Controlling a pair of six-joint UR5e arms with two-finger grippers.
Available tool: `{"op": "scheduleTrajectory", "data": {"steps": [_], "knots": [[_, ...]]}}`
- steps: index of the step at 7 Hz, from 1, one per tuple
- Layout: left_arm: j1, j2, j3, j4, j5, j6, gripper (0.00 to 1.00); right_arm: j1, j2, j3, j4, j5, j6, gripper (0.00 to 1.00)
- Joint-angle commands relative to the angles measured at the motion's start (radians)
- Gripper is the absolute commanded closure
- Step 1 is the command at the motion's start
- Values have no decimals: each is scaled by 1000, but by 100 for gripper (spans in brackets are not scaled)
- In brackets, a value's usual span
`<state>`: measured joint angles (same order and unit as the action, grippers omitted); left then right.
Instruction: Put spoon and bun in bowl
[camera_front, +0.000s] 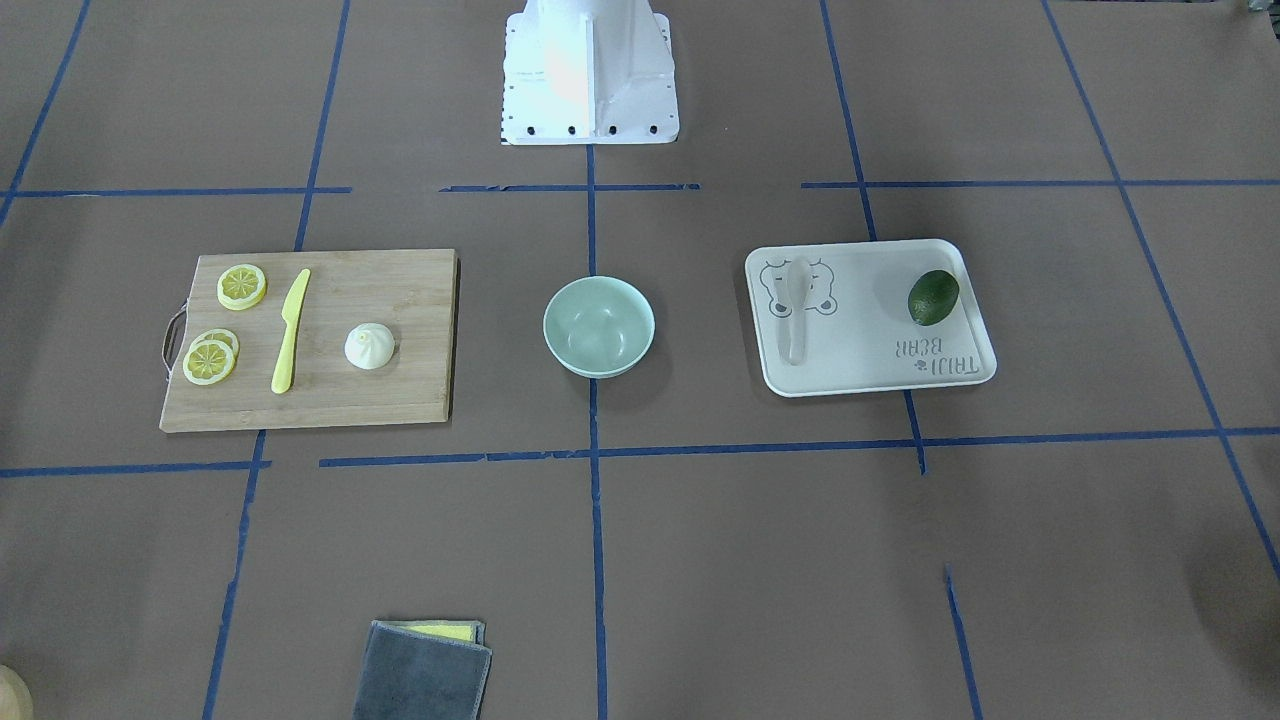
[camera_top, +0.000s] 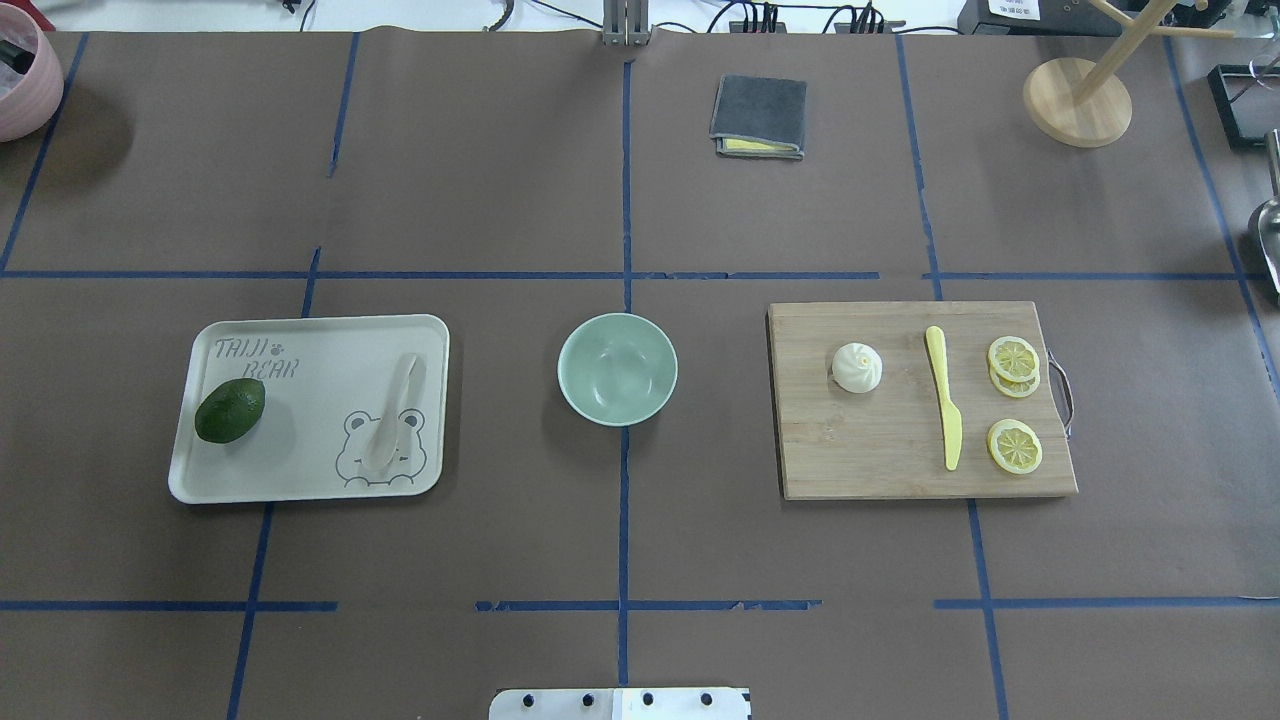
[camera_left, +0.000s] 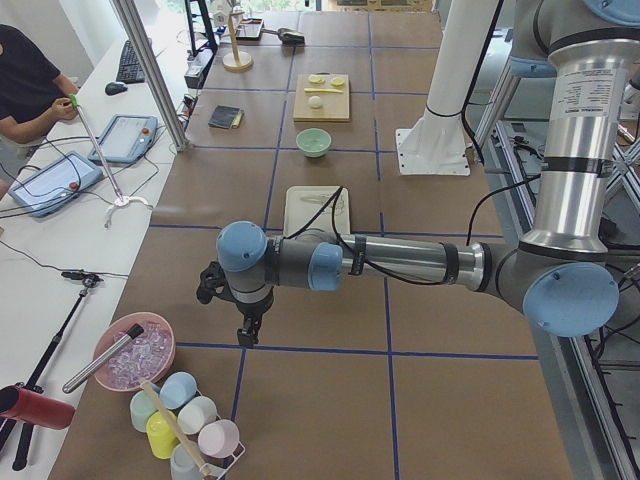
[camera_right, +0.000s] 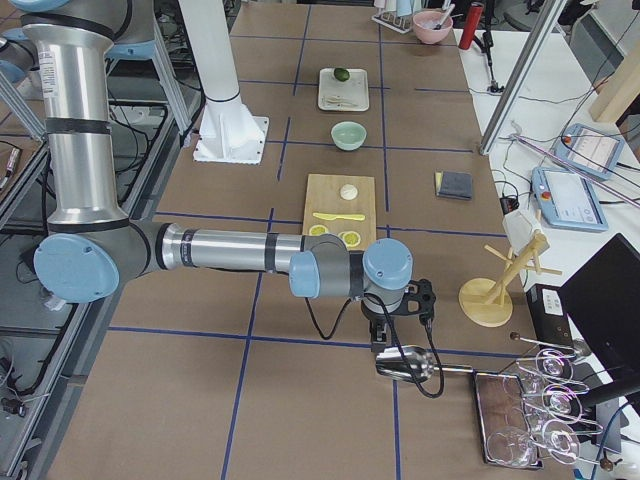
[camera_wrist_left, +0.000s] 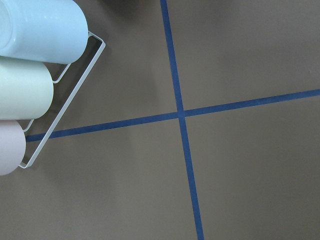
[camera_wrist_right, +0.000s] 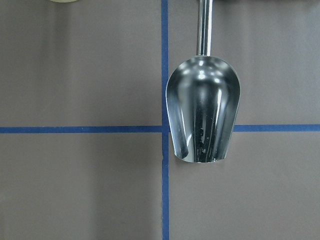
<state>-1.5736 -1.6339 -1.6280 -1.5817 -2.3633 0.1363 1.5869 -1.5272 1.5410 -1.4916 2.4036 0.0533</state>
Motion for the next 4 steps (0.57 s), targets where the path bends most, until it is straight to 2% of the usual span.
{"op": "scheduleTrajectory", "data": {"steps": [1, 2, 4], "knots": [[33, -52, -108, -3, -1, -3, 0, -41, 27, 33, 2, 0, 6, 0], [90, -102, -145, 0, 1, -70, 0, -53, 27, 95, 5, 0, 8, 0], [293, -226, -179, -3, 15, -426, 0, -56, 41, 132, 7, 3, 8, 0]]}}
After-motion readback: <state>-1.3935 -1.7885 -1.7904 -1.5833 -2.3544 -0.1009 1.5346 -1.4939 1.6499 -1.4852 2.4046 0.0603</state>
